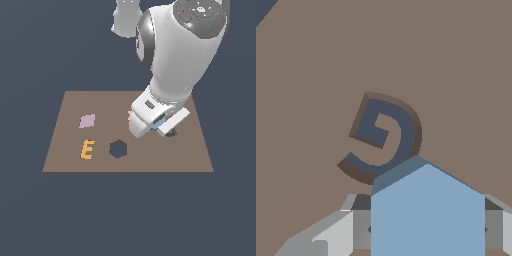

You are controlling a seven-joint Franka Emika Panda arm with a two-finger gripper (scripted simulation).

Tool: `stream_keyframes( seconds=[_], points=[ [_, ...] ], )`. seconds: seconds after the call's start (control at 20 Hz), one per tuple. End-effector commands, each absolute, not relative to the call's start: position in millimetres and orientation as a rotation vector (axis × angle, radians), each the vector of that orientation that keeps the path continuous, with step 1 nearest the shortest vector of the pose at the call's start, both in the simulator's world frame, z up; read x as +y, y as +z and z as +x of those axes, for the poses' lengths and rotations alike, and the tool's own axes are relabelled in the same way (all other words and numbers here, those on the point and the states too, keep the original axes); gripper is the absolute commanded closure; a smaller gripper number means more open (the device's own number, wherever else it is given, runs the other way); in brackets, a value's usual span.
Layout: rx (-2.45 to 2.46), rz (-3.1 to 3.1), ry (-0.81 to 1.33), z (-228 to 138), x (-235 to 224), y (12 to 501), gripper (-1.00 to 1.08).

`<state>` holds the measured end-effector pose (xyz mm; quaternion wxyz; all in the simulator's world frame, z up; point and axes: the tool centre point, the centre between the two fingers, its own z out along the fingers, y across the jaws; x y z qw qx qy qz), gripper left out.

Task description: Insert a designated object into the corresponding slot on a board.

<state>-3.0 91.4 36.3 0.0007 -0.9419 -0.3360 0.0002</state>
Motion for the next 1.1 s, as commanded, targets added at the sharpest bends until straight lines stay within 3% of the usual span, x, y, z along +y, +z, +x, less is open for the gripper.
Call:
stream_keyframes(
  seconds=[0.0, 0.5, 1.05],
  points=[
    [-0.881, -3.014, 0.0, 16, 78, 37, 1.08],
    [-0.273, -3.129, 0.0, 66, 18, 40, 1.08],
    [0.091, -3.139, 0.001, 81, -26, 41, 1.08]
  ],
)
